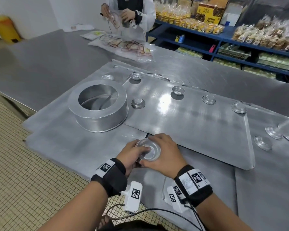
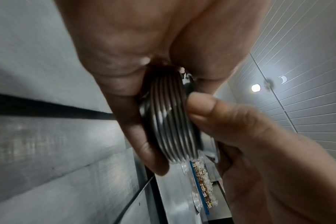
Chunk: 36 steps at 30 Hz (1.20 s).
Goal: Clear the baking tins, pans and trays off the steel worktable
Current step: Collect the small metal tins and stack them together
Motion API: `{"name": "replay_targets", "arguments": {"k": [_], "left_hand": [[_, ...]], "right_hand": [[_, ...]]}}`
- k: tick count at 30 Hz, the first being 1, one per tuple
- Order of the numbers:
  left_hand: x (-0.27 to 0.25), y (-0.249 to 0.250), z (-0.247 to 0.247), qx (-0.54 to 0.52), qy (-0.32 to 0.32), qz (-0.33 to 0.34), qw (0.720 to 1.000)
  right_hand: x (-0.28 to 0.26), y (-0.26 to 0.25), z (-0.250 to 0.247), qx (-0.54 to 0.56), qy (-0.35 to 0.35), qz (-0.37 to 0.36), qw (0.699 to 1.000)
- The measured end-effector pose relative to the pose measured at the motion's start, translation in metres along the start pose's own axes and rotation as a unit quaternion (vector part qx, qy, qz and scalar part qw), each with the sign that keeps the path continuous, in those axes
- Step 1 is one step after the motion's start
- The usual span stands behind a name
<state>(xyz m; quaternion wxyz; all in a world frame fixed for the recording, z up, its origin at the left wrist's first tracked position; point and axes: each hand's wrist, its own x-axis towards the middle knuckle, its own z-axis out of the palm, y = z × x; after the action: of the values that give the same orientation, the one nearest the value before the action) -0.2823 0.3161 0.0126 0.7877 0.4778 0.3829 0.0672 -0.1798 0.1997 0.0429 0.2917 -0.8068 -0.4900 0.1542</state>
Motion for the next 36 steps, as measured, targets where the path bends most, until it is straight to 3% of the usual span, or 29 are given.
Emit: {"name": "replay_targets", "arguments": {"k": [11, 19, 24, 36], "left_hand": [[-0.001, -0.005, -0.043, 0.025, 0.020, 0.007, 0.999], [0.002, 0.000, -0.071, 0.041, 0.027, 0.004, 0.999], [0.003, 0.009, -0.090, 0.005, 0.019, -0.021, 1.000], [0.016, 0.022, -0.125, -0.002, 0.025, -0.031, 0.999]], "right_hand": [[0.006, -0.022, 0.033, -0.023, -0.022, -0.010, 0.999], [0.026, -0.022, 0.040, 0.015, -0.091, -0.027, 0.995], [0.051, -0.008, 0.055, 0.027, -0.076, 0.018, 0.997], [0.155, 0.000, 0.062, -0.085, -0.045, 0.114, 0.989]]}}
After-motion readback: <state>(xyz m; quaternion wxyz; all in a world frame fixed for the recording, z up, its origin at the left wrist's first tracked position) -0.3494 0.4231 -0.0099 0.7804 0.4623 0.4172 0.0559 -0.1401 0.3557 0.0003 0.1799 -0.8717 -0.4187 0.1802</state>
